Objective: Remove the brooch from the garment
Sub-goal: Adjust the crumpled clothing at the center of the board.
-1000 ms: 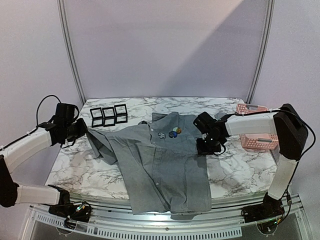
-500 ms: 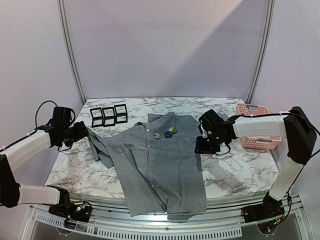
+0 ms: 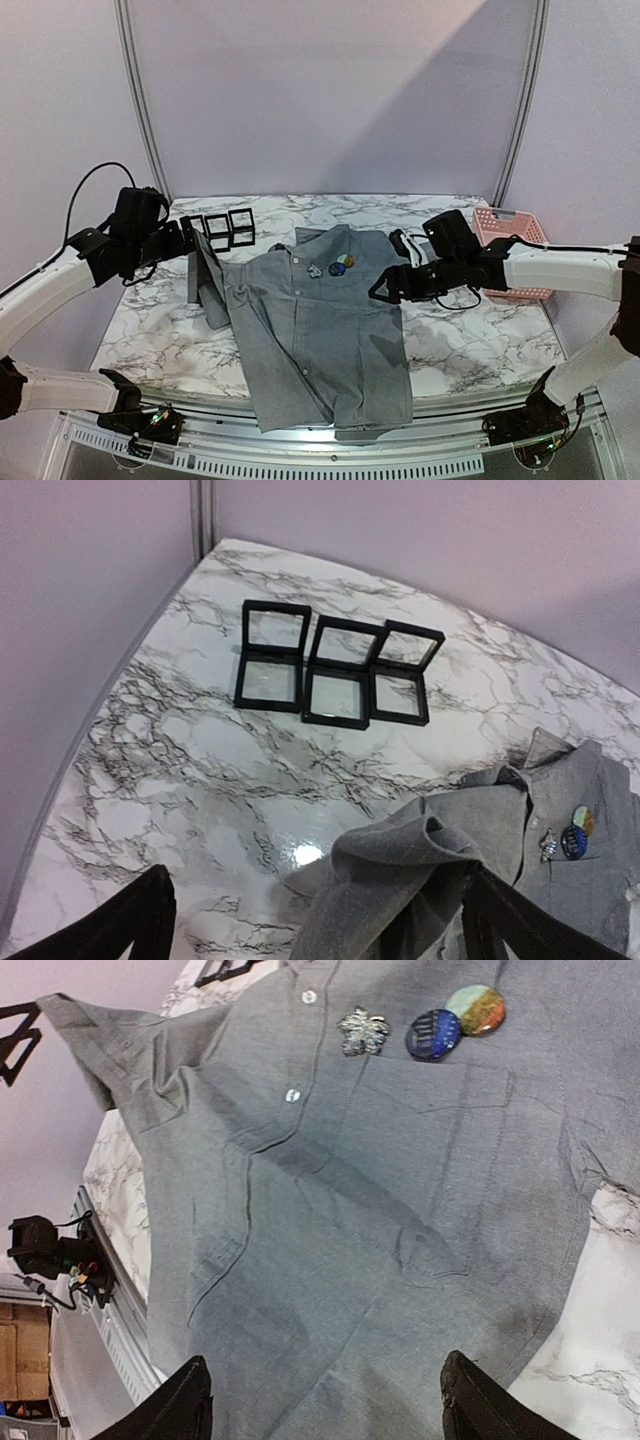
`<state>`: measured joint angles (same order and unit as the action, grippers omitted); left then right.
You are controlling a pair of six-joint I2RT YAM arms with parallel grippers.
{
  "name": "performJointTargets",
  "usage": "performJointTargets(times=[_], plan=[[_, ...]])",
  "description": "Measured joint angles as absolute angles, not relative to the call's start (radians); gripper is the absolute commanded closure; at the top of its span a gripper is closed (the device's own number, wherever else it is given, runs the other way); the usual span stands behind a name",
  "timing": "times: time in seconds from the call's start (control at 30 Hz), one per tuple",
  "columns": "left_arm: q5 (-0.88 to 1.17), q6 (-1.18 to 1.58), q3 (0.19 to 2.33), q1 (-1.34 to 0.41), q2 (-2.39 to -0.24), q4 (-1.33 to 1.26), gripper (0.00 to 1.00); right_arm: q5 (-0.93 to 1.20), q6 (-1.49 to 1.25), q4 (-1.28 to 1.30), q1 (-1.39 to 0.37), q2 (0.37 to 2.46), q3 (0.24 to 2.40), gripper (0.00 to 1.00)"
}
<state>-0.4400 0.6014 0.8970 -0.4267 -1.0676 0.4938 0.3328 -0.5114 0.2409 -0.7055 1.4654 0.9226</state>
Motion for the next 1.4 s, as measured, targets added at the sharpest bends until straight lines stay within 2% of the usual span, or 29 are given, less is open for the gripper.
performJointTargets(times=[0.3,0.63,0.87,0.97,1.17,1.4], plan=[[-0.627,0.590,0.915,-0.455,-1.063,0.609,0.01,0.365,-0.515,0.192,-0.727,1.393,0.870,0.22],[-0.540,0.596,0.993,-0.353,-0.966,0.770,0.00,0.264,-0.542,0.206,-0.728,1.451,0.904,0.23],[-0.495,0.598,1.005,-0.350,-0.911,0.805,0.01,0.236,-0.545,0.209,-0.728,1.499,0.923,0.24],[-0.443,0.598,1.003,-0.381,-0.958,0.766,0.00,0.235,-0.544,0.209,-0.728,1.512,0.929,0.26],[-0.338,0.586,1.015,-0.550,-1.161,0.586,0.00,0.214,-0.548,0.224,-0.728,1.519,0.934,0.29],[-0.274,0.523,1.215,-0.682,-1.482,0.440,0.01,0.109,-0.561,0.323,-0.812,1.520,0.959,0.29]])
